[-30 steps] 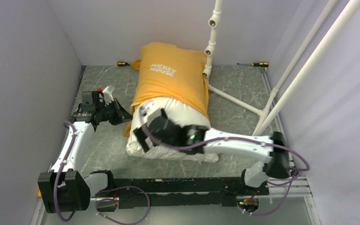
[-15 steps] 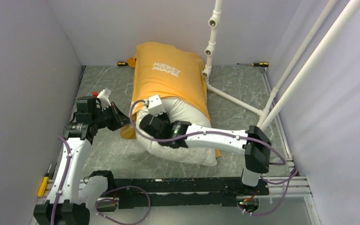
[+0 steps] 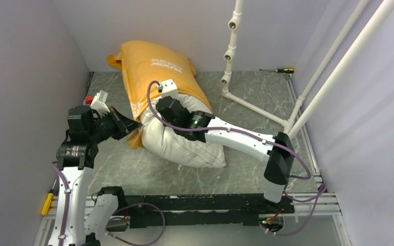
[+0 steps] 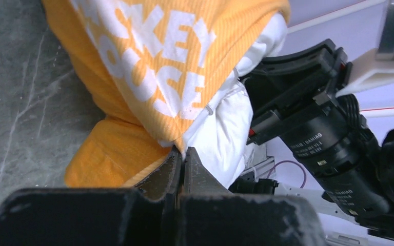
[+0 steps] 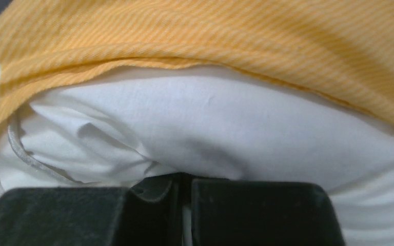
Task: Put the pillow into the pillowcase
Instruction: Stuff the pillow into the pillowcase.
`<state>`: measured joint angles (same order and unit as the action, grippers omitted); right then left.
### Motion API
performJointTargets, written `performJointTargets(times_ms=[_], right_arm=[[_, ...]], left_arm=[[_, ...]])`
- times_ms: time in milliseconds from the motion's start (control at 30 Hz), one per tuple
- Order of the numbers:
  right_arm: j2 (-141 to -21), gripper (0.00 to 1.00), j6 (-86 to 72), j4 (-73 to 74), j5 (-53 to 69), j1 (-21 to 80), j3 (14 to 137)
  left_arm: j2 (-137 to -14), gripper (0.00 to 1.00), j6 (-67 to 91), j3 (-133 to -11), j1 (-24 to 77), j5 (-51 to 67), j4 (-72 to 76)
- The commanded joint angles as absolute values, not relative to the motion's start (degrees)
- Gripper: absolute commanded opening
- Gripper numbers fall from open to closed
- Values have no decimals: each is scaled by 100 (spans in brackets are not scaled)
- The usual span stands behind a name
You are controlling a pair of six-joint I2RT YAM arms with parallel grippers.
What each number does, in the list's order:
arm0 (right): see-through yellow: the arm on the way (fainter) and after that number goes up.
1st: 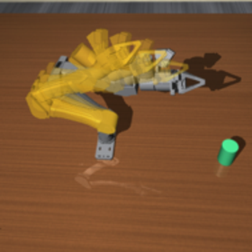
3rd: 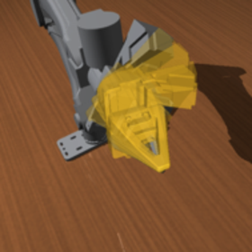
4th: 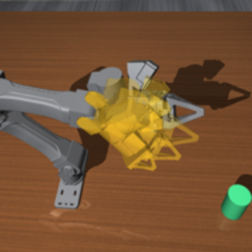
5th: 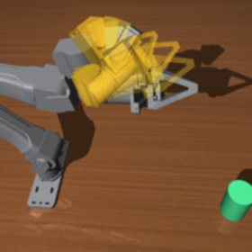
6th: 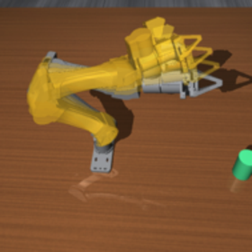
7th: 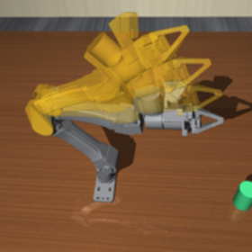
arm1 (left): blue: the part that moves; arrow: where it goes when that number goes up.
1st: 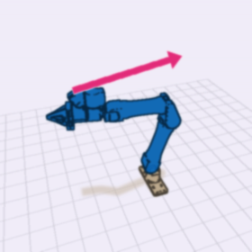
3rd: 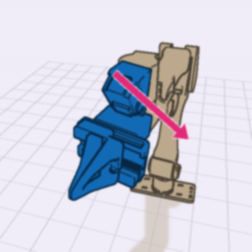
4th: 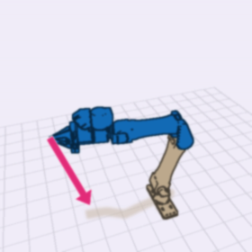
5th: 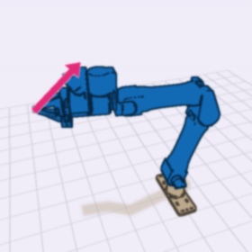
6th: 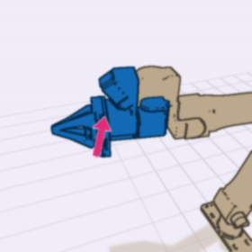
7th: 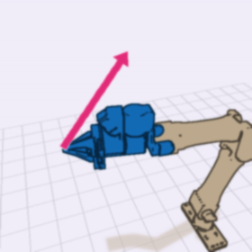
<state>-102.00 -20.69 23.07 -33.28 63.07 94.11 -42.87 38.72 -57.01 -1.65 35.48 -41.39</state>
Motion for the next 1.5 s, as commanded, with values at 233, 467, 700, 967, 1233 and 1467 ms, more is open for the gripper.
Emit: performJointTargets(times_ms=[233, 467, 700, 967, 1233, 1467], right_arm=[[-9932, 0, -3225, -1217, -149, 4999, 8960], [-10433, 0, -3778, -1642, 1145, 4840, 9382], [-11129, 0, -4456, -1912, 1832, 4731, 10131], [-11000, 0, -4964, -2388, 2004, 4564, 9545], [-10983, 0, -4920, -2201, 2088, 4552, 9225], [-11073, 0, -4900, -2110, 2228, 4548, 9242]], left_arm=[[-4694, 0, 4711, -7232, -44, 5646, -3568], [-5364, 0, 5014, -7786, 556, 5857, -3283], [-5724, 0, 4973, -7555, 1895, 5404, -3121], [-6142, 0, 4007, -8406, 3233, 3717, -4605], [-6384, 87, 2914, -9378, 3234, -1283, -8096], [-6291, 99, 3041, -8725, 2743, -2935, -8558]])
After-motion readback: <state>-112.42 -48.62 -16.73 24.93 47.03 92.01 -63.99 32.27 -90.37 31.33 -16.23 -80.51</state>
